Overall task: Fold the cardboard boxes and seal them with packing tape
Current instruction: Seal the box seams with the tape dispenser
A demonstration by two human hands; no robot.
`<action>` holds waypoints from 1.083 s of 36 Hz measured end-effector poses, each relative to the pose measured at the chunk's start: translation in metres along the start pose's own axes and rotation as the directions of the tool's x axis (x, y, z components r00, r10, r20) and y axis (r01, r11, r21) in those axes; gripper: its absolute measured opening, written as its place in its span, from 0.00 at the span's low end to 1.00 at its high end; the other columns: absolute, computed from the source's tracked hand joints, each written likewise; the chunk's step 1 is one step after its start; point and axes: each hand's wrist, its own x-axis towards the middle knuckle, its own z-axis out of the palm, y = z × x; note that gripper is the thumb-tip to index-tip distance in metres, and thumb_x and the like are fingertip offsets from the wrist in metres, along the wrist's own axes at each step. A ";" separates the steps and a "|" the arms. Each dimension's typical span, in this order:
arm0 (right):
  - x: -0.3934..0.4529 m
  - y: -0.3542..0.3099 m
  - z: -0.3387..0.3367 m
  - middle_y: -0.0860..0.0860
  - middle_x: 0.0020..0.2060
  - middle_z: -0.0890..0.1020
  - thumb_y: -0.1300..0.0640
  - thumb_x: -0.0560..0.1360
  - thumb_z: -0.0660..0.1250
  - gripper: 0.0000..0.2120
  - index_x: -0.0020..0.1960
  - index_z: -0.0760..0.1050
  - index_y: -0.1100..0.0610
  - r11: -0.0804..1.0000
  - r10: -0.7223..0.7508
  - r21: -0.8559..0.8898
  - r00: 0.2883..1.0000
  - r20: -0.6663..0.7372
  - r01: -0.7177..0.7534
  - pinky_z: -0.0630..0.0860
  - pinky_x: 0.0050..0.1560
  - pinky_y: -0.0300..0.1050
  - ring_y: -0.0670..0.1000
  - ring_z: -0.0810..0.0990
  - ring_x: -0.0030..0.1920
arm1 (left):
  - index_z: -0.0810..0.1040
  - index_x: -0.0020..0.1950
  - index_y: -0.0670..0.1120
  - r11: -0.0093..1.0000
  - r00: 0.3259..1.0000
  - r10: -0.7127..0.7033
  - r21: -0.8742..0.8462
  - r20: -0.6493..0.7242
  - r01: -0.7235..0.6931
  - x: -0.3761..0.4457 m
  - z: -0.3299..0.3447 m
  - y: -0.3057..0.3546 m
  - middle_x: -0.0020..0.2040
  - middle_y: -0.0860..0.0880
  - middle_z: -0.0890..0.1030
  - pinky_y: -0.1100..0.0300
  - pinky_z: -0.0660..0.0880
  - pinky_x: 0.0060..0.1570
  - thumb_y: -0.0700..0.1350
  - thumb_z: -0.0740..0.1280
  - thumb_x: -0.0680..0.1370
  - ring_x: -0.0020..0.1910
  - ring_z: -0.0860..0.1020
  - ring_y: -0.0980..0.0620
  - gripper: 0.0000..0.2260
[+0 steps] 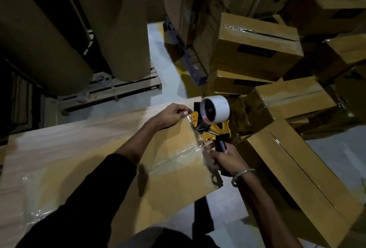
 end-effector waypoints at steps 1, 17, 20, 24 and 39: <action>-0.004 0.003 0.000 0.50 0.27 0.77 0.67 0.80 0.68 0.02 0.49 0.77 0.62 1.000 0.009 0.006 1.000 0.006 -0.009 0.71 0.28 0.39 0.47 0.73 0.26 | 0.86 0.59 0.51 1.000 1.000 0.011 0.011 -0.014 -0.011 -0.002 0.001 0.003 0.56 0.57 0.86 0.62 0.75 0.59 0.43 0.65 0.85 0.56 0.82 0.59 0.10; -0.008 0.014 0.006 0.54 0.28 0.76 0.69 0.78 0.69 0.07 0.56 0.76 0.65 0.997 0.054 0.065 0.997 -0.050 -0.051 0.70 0.29 0.43 0.50 0.72 0.26 | 0.77 0.61 0.58 0.840 0.972 0.198 0.532 -0.123 -0.104 -0.010 0.021 0.009 0.55 0.52 0.85 0.51 0.77 0.47 0.55 0.59 0.85 0.52 0.82 0.44 0.10; -0.014 0.011 -0.002 0.51 0.30 0.79 0.64 0.78 0.71 0.10 0.59 0.79 0.62 0.998 0.067 0.005 0.997 -0.035 -0.067 0.73 0.29 0.42 0.47 0.75 0.27 | 0.74 0.65 0.59 0.810 0.977 0.191 0.578 -0.098 -0.101 -0.009 0.023 0.011 0.61 0.50 0.84 0.48 0.77 0.50 0.55 0.55 0.85 0.55 0.81 0.41 0.12; -0.029 0.017 -0.022 0.52 0.30 0.79 0.62 0.79 0.71 0.06 0.56 0.79 0.58 0.992 0.113 -0.047 0.993 -0.025 -0.114 0.70 0.29 0.42 0.48 0.75 0.27 | 0.73 0.59 0.58 0.783 0.974 0.213 0.610 -0.082 -0.120 -0.010 0.023 0.014 0.57 0.51 0.84 0.49 0.76 0.48 0.55 0.54 0.86 0.53 0.81 0.42 0.09; -0.039 0.059 -0.016 0.65 0.35 0.79 0.69 0.77 0.68 0.04 0.49 0.79 0.63 0.996 0.086 0.028 0.992 -0.094 -0.084 0.68 0.27 0.44 0.55 0.73 0.28 | 0.81 0.60 0.47 0.495 0.849 0.526 0.793 0.051 -0.354 -0.045 0.075 0.008 0.61 0.48 0.82 0.49 0.68 0.68 0.49 0.60 0.84 0.64 0.76 0.47 0.12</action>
